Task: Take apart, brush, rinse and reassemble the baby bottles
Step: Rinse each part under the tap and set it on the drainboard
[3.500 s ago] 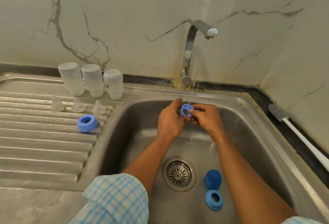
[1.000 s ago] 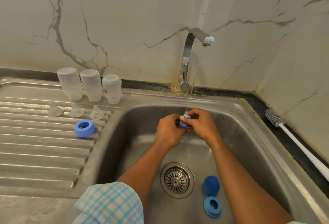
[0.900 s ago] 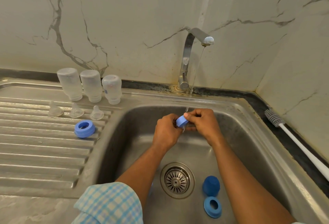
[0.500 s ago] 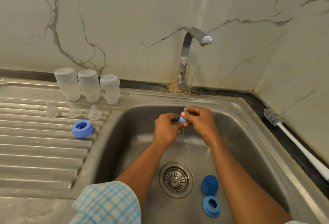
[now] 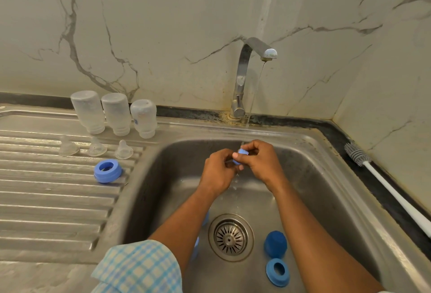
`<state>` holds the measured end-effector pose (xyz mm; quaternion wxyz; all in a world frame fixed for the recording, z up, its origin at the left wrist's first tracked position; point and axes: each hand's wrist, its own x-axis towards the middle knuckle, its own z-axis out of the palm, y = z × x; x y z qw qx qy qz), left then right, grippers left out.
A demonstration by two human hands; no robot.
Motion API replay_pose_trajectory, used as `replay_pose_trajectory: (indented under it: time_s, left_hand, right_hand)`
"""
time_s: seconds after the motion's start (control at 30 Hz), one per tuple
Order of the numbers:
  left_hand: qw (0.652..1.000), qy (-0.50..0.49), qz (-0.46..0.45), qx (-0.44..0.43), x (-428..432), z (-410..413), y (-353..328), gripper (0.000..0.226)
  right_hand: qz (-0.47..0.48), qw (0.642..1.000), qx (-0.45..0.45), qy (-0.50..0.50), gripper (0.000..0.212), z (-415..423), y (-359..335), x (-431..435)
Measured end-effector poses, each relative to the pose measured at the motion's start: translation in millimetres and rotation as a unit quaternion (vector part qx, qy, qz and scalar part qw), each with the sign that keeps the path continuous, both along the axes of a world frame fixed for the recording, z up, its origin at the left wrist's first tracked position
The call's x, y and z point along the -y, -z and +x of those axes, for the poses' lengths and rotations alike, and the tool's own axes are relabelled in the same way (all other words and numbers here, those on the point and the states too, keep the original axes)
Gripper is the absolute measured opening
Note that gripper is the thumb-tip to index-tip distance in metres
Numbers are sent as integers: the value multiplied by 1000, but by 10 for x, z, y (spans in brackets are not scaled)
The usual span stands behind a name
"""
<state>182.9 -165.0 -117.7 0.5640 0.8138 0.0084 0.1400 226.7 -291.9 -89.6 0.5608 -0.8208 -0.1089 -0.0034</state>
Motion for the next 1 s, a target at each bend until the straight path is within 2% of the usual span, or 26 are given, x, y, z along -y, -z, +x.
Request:
replay_pose_trajectory:
  time_s: [0.13, 0.3, 0.47, 0.53, 0.67, 0.77, 0.9, 1.0]
  left_hand:
    - [999, -31, 4, -6, 63, 20, -14, 16]
    - [999, -30, 13, -16, -21, 32, 66, 20]
    - [1000, 2, -8, -4, 13, 43, 35, 28]
    - [999, 10, -49, 0, 50, 40, 7, 31]
    - [990, -9, -141, -1, 86, 25, -40, 52]
    - [992, -28, -120, 16, 76, 13, -37, 68]
    - [995, 10, -94, 33, 125, 10, -44, 86]
    - [996, 6, -75, 47, 136, 20, -40, 90]
  right_hand:
    - [29, 999, 12, -10, 28, -22, -50, 4]
    - [49, 998, 38, -9, 4, 21, -58, 17]
    - [53, 998, 23, 26, 10, 66, -1, 42]
    - [50, 998, 1, 23, 16, 57, 25, 45]
    - [51, 998, -16, 29, 22, 46, 8, 40]
    - [71, 996, -42, 41, 26, 55, 19, 19]
    - [-18, 993, 36, 110, 25, 68, 52, 32]
    - [-15, 996, 29, 89, 21, 35, -1, 2]
